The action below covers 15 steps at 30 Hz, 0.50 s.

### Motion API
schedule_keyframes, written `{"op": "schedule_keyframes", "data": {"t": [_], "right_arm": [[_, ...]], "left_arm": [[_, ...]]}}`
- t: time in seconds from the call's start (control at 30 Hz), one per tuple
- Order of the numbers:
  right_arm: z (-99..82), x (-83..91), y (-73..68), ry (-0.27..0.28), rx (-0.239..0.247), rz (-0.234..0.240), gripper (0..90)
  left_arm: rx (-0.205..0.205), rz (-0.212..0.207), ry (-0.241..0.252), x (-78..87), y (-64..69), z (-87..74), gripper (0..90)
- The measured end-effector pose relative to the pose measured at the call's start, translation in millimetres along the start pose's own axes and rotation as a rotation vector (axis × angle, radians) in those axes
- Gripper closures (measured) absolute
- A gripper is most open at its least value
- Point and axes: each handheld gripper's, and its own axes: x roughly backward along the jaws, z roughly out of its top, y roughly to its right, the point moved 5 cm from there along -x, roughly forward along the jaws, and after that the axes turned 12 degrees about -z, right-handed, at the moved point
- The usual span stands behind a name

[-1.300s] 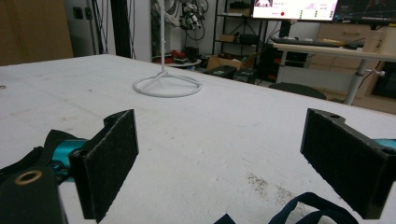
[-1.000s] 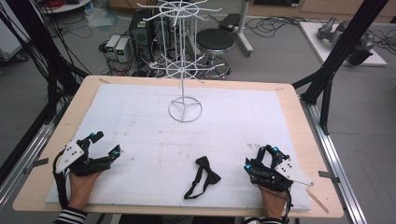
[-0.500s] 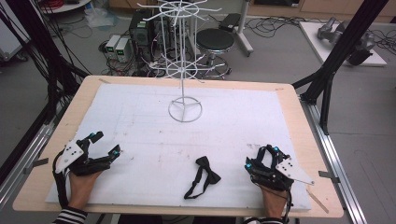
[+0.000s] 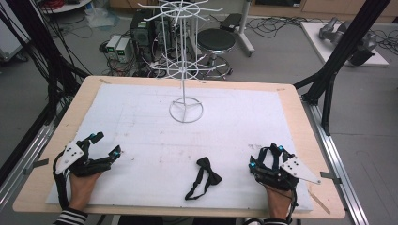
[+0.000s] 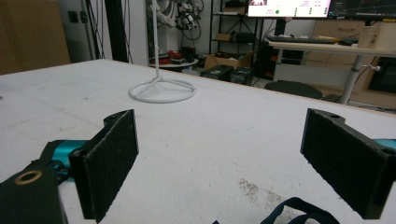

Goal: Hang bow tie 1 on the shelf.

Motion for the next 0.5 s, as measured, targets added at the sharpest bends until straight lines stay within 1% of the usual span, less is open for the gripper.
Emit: {"op": "schedule_keyframes", "data": {"t": [0.03,0.13,0.27,0.37,0.4,0.43,0.5], "right_arm": [[1.6,0.0,0.9,0.002,0.002,-0.002,10.4],[6.9,0.1,2.2,-0.003,-0.01,0.015,10.4],[11.7,0.4,4.5,-0.013,-0.009,0.029,10.4],[18.5,1.7,8.0,-0.022,-0.013,0.04,10.4],[23.8,3.2,10.9,-0.027,-0.013,0.047,10.4],[23.8,3.2,10.9,-0.027,-0.013,0.047,10.4],[29.3,4.6,14.5,-0.032,-0.002,0.05,10.4]], "left_arm": [[0.0,-0.001,-0.002,0.1,0.0,0.0,15.2],[-0.001,0.002,-0.003,0.1,0.0,0.0,15.2],[0.0,0.003,-0.003,0.0,-0.1,-0.1,15.2],[-0.001,0.003,-0.003,0.0,-0.1,-0.1,15.2],[-0.001,0.003,-0.003,0.0,0.0,-0.1,15.2],[-0.001,0.003,-0.004,0.0,0.0,0.0,15.2],[-0.002,0.003,-0.003,0.0,0.0,0.0,15.2]]}}
